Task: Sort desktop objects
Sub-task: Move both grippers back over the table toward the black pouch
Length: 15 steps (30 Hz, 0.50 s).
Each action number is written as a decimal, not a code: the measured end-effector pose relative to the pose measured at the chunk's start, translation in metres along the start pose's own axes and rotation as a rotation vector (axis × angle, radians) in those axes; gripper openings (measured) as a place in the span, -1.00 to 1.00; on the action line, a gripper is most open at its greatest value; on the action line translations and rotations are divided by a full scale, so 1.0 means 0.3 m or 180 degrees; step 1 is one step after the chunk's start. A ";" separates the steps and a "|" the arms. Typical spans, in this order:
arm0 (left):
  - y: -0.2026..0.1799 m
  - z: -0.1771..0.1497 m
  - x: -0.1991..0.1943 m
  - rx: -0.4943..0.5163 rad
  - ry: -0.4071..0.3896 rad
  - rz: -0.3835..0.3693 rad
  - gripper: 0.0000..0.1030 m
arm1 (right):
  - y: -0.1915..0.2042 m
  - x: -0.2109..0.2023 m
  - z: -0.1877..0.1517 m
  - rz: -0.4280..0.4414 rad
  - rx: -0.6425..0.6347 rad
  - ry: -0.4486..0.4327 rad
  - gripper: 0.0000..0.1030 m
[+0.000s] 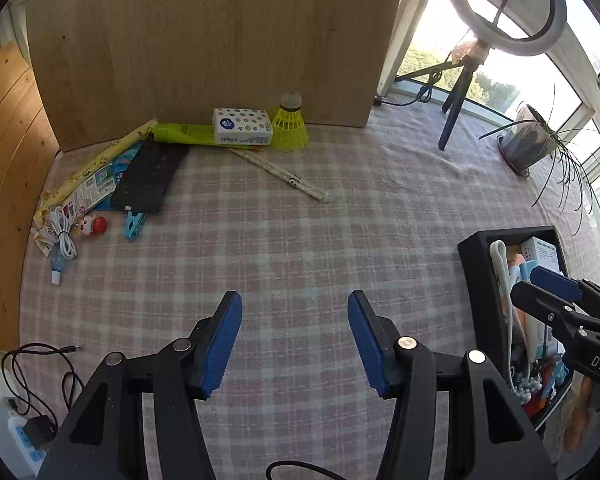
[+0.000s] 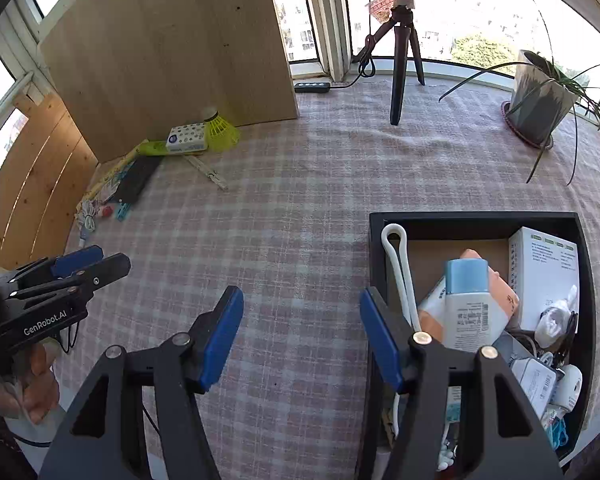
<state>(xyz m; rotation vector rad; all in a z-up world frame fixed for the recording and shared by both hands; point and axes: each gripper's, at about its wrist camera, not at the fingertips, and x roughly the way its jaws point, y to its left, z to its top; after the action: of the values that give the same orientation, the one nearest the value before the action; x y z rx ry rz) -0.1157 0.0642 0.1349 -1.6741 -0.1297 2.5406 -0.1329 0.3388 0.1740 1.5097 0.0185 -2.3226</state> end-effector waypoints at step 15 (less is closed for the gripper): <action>0.523 0.362 0.271 -0.0633 0.0089 0.0153 -0.08 | 0.327 0.329 0.248 0.0411 -0.0211 0.0270 0.13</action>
<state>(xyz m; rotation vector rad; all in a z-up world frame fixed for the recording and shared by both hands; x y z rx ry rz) -0.2527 -0.0832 0.0842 -1.8006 -0.3550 2.6137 -0.2031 0.2027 0.1368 1.5293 0.0194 -2.1358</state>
